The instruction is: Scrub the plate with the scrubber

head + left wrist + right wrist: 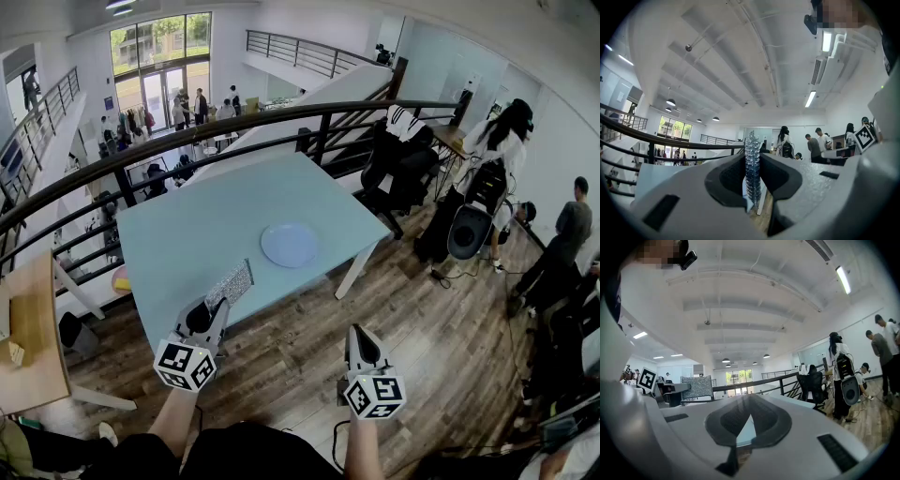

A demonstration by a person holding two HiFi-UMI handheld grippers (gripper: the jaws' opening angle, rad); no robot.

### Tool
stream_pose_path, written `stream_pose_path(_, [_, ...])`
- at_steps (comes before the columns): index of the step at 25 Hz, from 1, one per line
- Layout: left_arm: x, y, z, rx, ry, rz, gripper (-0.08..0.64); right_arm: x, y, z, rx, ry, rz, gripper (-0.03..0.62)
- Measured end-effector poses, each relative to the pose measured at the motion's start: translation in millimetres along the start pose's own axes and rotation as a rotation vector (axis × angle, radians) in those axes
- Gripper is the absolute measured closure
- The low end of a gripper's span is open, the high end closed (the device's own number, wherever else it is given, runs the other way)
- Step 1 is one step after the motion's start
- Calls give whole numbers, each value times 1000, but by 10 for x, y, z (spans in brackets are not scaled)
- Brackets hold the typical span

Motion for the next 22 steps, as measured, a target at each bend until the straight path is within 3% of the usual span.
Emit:
stream_pose_path(10, [277,-67,53,-27,25,-1,471,284,48,-110,13,19,24,586])
stream_pose_path(17, [556,-68,201,-35,28,-3,471,544,82,-131,-3,11,-35,584])
stream_pose_path(22, [694,-47,342,-50,43,20,472,761,169,-87,14,12,-27,584])
Point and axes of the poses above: the fingertips, and each gripper's own axes: z backward along the fingers, x to its left, y out of its underside, the point moved 1 cm from there along z, backward along the fingers, and after that the axes turned 3 degrees about y, right-handed, at the moved point
